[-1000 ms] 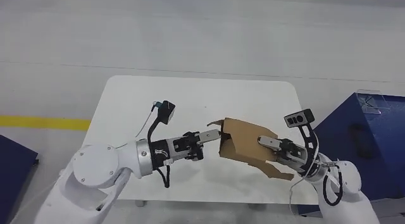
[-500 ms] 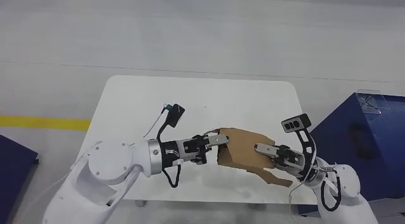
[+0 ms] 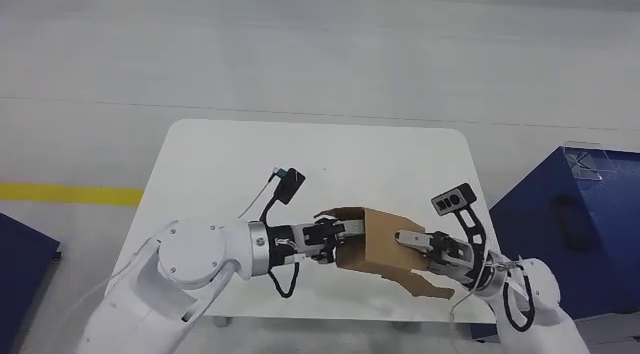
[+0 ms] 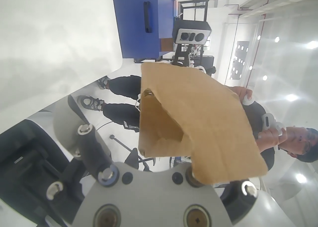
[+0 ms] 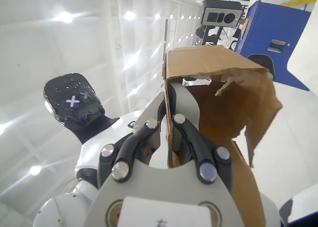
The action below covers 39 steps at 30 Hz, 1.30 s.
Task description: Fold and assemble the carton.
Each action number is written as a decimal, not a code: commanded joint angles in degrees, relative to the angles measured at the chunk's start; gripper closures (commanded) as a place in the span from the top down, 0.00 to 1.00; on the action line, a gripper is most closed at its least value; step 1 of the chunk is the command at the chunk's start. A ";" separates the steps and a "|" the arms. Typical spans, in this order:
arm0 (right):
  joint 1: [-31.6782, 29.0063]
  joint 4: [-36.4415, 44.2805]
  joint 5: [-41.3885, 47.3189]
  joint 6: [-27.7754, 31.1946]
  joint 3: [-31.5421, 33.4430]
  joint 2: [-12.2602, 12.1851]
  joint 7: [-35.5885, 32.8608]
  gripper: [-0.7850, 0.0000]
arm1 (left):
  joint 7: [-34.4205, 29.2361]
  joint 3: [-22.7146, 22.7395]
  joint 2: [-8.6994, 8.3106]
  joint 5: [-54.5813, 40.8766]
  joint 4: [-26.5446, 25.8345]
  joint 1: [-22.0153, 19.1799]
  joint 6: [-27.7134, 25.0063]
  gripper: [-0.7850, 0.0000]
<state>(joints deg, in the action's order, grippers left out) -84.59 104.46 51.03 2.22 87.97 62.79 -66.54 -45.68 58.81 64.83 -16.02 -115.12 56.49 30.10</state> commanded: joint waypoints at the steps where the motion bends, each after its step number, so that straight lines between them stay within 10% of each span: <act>1: 0.95 -1.02 4.09 -5.63 -0.33 0.02 1.09 0.00 | 0.47 1.89 -0.21 -1.04 -1.48 0.96 -1.21 1.00; 13: 8.24 -9.64 21.97 -40.39 -3.26 -0.57 0.43 0.00 | 3.24 19.45 -2.58 0.35 -7.45 11.72 -6.44 1.00; 23: 10.12 -8.27 35.75 -46.83 -8.47 -3.62 6.85 0.00 | -3.09 16.07 -3.79 14.52 -6.10 10.50 -9.79 1.00; 39: 10.40 -8.85 33.94 -41.99 -12.35 -8.42 2.02 0.00 | -5.33 10.75 -3.34 8.61 -7.56 8.78 -12.63 1.00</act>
<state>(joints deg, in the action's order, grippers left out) -74.24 95.72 85.12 -40.03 75.85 54.62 -64.24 -50.57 69.85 61.44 -6.41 -123.02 65.47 17.37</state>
